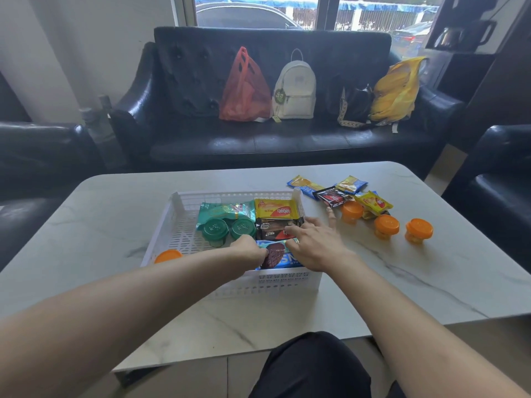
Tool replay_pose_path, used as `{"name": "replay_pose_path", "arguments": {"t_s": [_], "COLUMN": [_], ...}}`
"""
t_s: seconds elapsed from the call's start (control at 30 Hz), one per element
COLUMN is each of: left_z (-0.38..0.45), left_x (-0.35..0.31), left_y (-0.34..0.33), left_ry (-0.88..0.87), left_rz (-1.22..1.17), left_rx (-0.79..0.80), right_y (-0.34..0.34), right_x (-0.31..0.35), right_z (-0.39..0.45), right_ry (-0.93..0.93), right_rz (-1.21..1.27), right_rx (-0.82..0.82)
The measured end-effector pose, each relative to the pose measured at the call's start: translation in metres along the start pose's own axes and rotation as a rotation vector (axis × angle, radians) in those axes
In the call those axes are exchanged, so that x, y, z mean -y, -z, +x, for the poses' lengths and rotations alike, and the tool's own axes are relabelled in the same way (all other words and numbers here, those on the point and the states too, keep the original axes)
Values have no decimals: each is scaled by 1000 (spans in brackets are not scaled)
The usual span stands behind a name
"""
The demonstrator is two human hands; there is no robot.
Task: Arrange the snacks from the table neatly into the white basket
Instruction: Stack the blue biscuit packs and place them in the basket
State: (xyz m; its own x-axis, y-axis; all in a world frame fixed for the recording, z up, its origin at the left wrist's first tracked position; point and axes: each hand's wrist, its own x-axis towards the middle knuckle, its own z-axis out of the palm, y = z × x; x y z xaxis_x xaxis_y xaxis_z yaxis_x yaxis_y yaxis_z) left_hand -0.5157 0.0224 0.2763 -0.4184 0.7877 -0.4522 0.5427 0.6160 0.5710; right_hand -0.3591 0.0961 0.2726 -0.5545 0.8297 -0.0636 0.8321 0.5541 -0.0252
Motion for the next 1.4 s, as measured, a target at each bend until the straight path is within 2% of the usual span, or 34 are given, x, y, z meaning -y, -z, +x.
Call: {"name": "replay_pose_path", "arguments": {"t_s": [0.2,0.5,0.7,0.9,1.03,1.17,1.4], "left_z": [-3,-1,-1,-3,-6,-4,-6], "left_x": [-2,1,-1,4,2,6,15], "left_y": [-2,1,14,19,17,19,31], "left_ry": [-8,-6,79,127,113,103,88], "left_rz": [13,-6,-179,-181,-124,-109,-135], "left_rx": [-22,-10,-14,-21,-26,-30,-1], "right_y": [5,2,1,-3,-6,-6,-6], "right_x": [6,9,-5,-17,-20,-19,-15], "right_z": [10,17,9,0,-10,-23,-31], "right_ry": [10,15,3,-22,110,240,197], "right_rz": [12,33,113,127,167,205,197], "right_rx": [-19,45,-167,-220,-278,-209,-162]}}
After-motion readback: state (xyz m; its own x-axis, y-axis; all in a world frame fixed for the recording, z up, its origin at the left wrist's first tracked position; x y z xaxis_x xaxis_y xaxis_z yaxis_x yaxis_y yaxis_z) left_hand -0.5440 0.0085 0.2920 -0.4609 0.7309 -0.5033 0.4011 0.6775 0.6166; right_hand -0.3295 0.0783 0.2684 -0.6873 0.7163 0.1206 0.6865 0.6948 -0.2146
